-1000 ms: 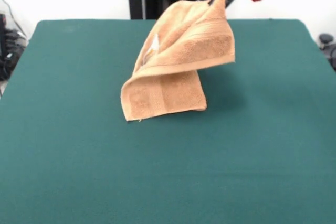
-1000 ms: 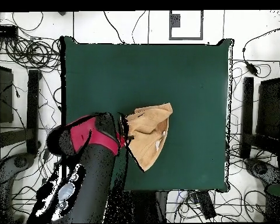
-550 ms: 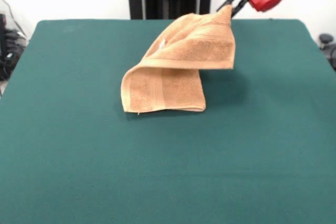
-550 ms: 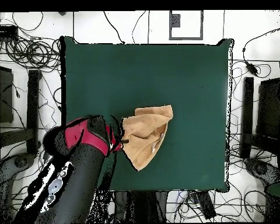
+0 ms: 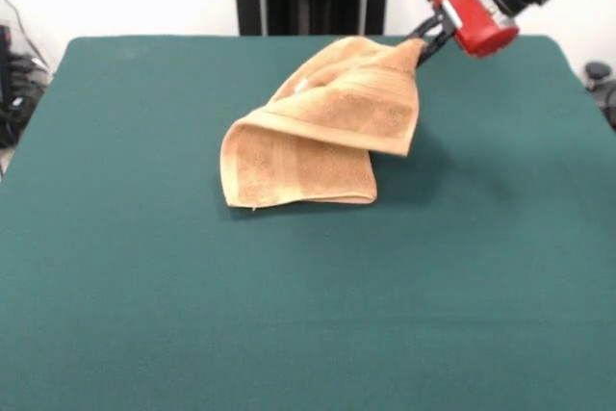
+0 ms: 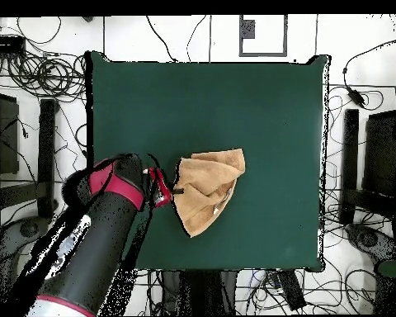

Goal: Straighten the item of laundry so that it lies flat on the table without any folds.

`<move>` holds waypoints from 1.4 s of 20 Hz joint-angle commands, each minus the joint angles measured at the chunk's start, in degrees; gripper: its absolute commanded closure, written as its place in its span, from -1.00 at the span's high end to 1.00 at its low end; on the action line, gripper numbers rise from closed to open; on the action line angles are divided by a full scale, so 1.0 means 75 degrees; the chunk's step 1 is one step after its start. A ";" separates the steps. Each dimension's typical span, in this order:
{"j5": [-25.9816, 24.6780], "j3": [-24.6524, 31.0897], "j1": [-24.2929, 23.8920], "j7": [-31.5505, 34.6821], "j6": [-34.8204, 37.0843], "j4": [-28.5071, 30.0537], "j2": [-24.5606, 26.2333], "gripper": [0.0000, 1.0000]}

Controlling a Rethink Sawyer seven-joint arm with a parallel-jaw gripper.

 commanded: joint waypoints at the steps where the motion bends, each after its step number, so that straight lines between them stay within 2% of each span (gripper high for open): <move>1: 0.0934 -0.0603 0.0535 0.3923 0.0658 -0.1325 0.1540 -1.00; 5: 0.1331 -0.1095 0.0639 0.4462 0.1068 -0.1871 0.2191 -1.00; 10: 0.1662 -0.1351 0.0616 0.4508 0.1677 -0.2436 0.2649 -1.00; 21: 0.2470 -0.1601 0.0648 0.5092 0.2461 -0.2762 0.2831 -1.00; 23: 0.2528 -0.1666 0.0660 0.4993 0.2480 -0.2679 0.2808 -1.00; 25: 0.2235 -0.1695 0.0687 0.4188 0.2354 -0.2302 0.2542 -1.00; 26: 0.2007 -0.1879 0.0693 0.3809 0.2469 -0.2450 0.2548 -1.00; 28: 0.1847 -0.1830 0.0678 0.3395 0.2071 -0.2149 0.2291 -1.00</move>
